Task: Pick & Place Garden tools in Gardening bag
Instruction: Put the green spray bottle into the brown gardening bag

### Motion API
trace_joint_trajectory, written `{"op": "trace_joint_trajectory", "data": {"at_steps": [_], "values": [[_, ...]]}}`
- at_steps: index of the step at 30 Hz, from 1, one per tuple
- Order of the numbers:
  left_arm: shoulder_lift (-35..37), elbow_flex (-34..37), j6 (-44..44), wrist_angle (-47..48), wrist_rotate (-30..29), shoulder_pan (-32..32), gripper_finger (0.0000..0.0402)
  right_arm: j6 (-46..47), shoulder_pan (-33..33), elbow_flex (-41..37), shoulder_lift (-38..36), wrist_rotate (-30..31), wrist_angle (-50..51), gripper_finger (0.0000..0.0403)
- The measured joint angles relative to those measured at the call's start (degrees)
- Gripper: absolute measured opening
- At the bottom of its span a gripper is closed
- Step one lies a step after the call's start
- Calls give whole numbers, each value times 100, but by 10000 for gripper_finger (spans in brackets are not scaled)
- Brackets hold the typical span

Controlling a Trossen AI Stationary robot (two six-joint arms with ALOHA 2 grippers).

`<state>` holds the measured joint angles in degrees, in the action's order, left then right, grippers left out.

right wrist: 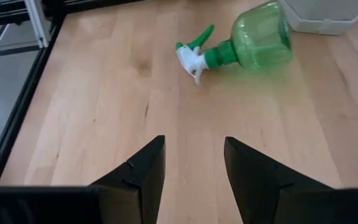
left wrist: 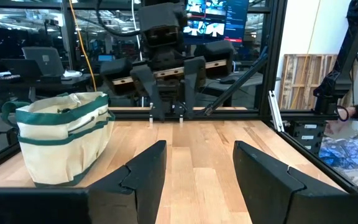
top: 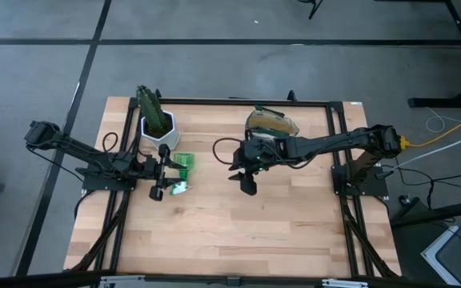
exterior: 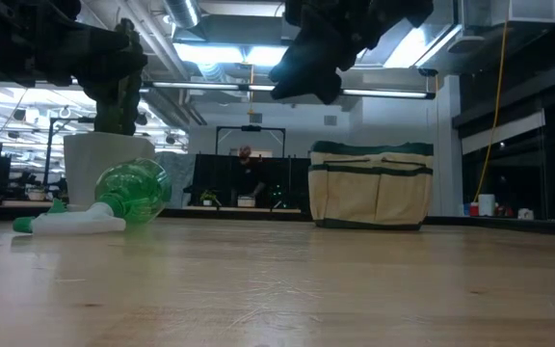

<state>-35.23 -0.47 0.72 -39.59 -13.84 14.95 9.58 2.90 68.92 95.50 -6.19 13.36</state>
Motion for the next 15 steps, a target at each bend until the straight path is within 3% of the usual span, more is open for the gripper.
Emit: {"op": "trace_joint_trajectory", "data": {"at_steps": [5, 15], "values": [[1, 0, -1, 0, -1, -1, 182, -122, -3, 0, 0, 19, 182, 167], [1, 0, -1, 0, 2, 1, 182, -1408, -2, -2, 0, 466, 691, 167]]}}
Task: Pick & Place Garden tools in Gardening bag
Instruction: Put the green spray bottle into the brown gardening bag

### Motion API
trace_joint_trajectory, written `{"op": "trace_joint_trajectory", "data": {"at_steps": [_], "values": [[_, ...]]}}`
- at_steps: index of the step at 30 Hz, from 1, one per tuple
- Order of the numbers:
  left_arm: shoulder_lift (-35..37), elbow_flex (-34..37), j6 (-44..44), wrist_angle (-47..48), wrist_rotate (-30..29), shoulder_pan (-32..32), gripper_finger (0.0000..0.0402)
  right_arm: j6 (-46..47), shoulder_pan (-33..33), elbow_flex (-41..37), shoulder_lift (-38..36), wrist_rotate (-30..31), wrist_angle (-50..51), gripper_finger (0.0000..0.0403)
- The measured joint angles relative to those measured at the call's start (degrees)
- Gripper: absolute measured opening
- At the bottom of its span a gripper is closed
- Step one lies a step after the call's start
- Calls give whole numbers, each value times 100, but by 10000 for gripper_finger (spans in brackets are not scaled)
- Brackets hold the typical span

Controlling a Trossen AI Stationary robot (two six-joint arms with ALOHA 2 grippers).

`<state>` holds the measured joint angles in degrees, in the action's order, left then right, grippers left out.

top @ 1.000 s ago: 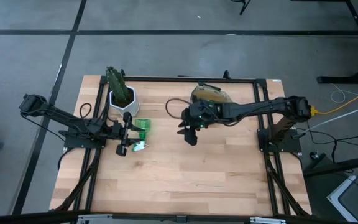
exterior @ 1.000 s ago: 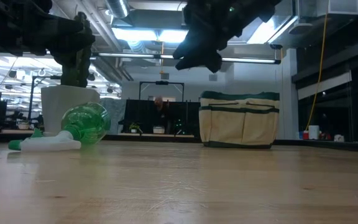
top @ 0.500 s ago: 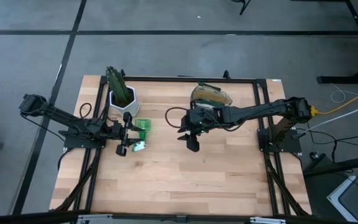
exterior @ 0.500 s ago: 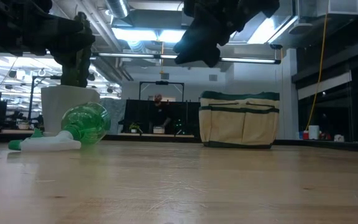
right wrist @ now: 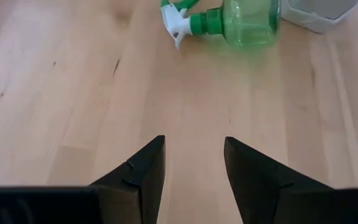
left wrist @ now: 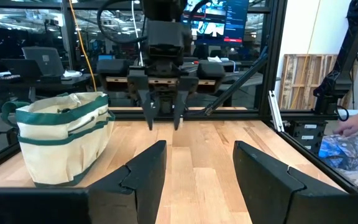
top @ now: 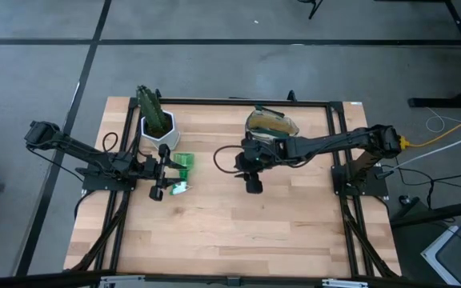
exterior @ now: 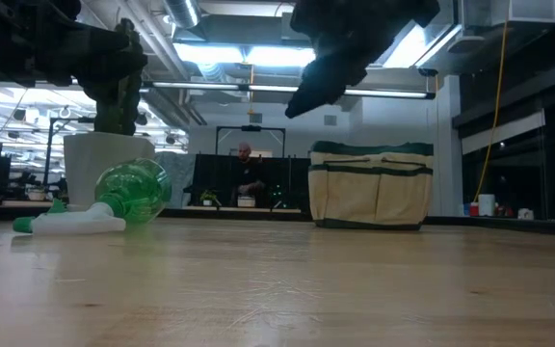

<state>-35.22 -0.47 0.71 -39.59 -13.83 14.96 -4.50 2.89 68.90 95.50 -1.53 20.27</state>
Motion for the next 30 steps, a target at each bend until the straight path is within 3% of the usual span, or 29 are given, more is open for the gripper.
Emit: {"op": "trace_joint_trajectory", "data": {"at_steps": [9, 30], "values": [[0, 0, 0, 0, -2, 0, 182, 0, 152, 2, -2, -497, 9, 167], [-2, 0, 0, 2, -2, -1, 182, 16, 660, 0, -2, -473, -818, 167]]}}
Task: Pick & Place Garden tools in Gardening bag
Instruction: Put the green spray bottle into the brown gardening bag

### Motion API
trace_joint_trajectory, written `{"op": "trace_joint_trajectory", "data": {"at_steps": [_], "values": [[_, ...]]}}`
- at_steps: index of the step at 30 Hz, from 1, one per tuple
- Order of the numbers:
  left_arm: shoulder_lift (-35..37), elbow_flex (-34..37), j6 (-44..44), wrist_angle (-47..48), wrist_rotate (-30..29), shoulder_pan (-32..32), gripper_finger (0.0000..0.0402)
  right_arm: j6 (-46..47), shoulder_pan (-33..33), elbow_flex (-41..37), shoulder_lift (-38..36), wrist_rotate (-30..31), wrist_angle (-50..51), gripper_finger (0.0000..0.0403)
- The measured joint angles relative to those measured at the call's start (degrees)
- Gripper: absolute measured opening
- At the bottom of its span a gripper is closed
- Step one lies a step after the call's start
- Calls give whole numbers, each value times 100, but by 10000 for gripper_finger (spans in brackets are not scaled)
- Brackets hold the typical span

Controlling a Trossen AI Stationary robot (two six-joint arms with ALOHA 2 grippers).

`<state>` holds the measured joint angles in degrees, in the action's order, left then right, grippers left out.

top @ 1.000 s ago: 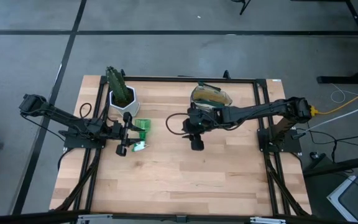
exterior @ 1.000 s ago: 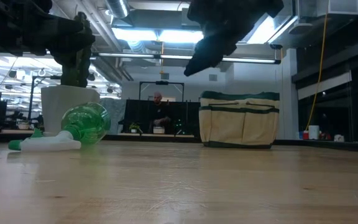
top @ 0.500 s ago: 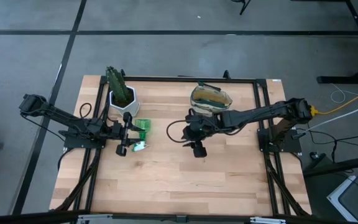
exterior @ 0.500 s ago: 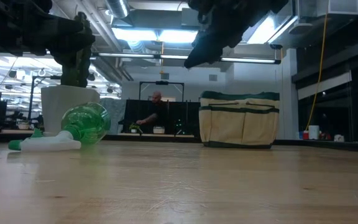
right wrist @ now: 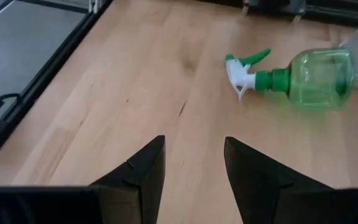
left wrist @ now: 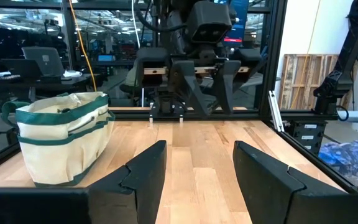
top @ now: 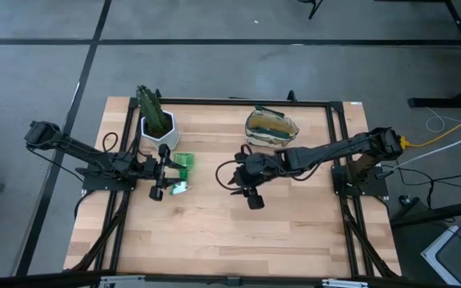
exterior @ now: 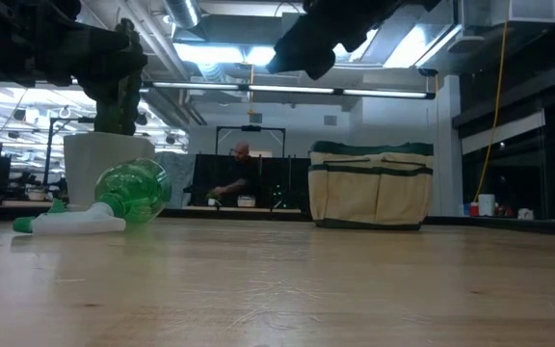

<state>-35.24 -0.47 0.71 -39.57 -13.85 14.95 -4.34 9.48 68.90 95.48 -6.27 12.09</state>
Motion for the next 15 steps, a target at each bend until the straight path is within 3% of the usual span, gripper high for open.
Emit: {"op": "trace_joint_trajectory", "data": {"at_steps": [15], "values": [[2, 0, 0, -2, 0, 2, 182, -17, 288, 0, 0, -284, 6, 167]]}}
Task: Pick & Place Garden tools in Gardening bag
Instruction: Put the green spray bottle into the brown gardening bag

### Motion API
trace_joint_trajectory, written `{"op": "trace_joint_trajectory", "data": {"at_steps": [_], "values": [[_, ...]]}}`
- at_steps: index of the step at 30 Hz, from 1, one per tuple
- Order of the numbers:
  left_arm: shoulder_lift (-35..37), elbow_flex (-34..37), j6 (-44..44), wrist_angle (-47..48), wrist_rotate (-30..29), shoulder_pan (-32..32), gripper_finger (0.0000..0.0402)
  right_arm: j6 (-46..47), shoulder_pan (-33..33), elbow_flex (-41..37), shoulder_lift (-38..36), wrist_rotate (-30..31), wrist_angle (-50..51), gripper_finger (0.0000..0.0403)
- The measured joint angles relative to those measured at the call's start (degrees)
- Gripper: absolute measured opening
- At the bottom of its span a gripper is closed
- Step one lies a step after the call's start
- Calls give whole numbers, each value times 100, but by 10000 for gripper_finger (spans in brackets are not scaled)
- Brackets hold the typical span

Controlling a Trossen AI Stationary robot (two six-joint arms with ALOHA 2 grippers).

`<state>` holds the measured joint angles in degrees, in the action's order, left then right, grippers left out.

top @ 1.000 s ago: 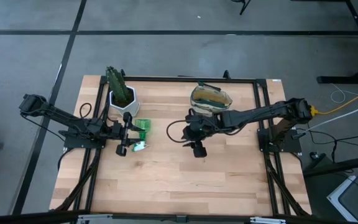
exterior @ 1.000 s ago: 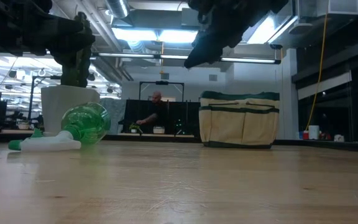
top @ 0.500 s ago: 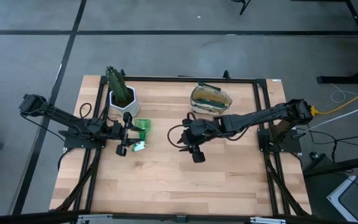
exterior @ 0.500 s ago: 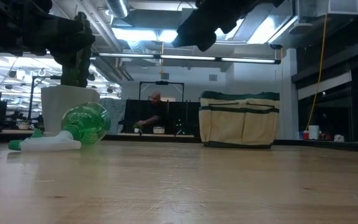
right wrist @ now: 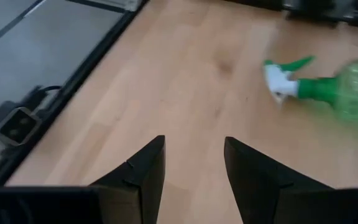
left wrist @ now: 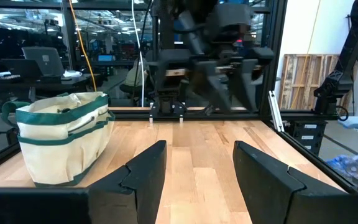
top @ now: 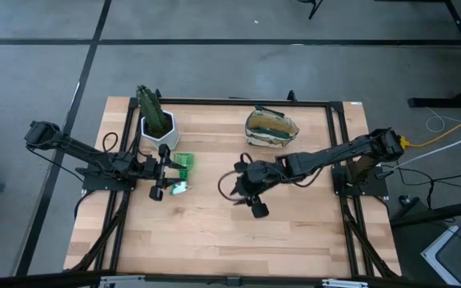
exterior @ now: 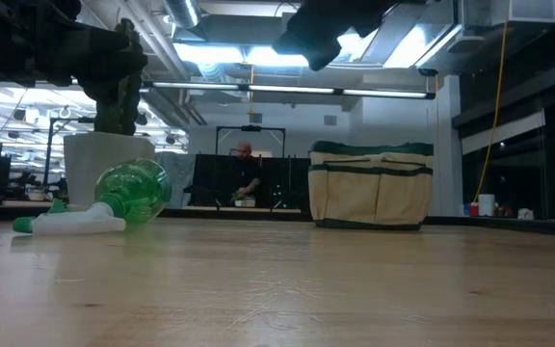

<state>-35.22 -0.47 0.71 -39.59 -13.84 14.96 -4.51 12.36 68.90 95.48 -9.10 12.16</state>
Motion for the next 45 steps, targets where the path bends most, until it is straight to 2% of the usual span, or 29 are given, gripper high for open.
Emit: {"op": "trace_joint_trajectory", "data": {"at_steps": [7, 14, 22, 27, 34, 37, 40, 45], "values": [[-2, 0, 0, 2, 2, -1, 182, -3, 307, 1, 24, 337, -4, 167], [-2, 0, 0, 2, 0, -1, 182, 66, 408, 0, 24, 308, -66, 167], [0, 0, 0, 3, 0, -1, 182, 84, 392, 0, 24, 306, 245, 167], [-2, 0, -320, 403, 0, -2, 182, 134, 259, 0, 27, 304, 712, 167], [-2, 0, -343, 656, 0, -2, 182, 146, 221, 0, 28, 289, 786, 167], [-2, 0, -343, 653, 0, -2, 182, -99, 219, -167, 28, 214, 408, 167], [-2, 0, -343, 653, 0, -2, 182, -219, 210, -579, 31, -172, -488, 167], [-2, 0, 4, 621, 4, 0, 182, 42, 199, -1340, 32, -325, -1767, 167]]}}
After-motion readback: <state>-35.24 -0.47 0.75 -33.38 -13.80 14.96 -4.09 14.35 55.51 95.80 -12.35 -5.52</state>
